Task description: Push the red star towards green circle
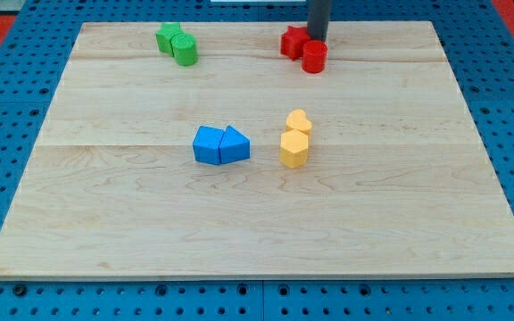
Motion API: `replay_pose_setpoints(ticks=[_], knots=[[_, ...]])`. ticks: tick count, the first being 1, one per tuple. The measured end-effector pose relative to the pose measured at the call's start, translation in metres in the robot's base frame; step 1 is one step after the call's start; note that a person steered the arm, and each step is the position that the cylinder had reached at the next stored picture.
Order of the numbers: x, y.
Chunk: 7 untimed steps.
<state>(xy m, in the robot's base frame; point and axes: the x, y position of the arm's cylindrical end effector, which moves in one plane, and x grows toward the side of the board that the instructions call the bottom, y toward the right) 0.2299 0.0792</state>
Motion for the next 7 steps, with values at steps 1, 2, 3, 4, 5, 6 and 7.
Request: replay_pose_setpoints(ticks=[1,2,3,4,5,6,7], knots=[[-0.003,-0.012],[-0.002,-0.035],[0.005,-0.052],[0.017,-0.058],[0.026,-0.062],[0.027,-0.077],[0.027,-0.107]])
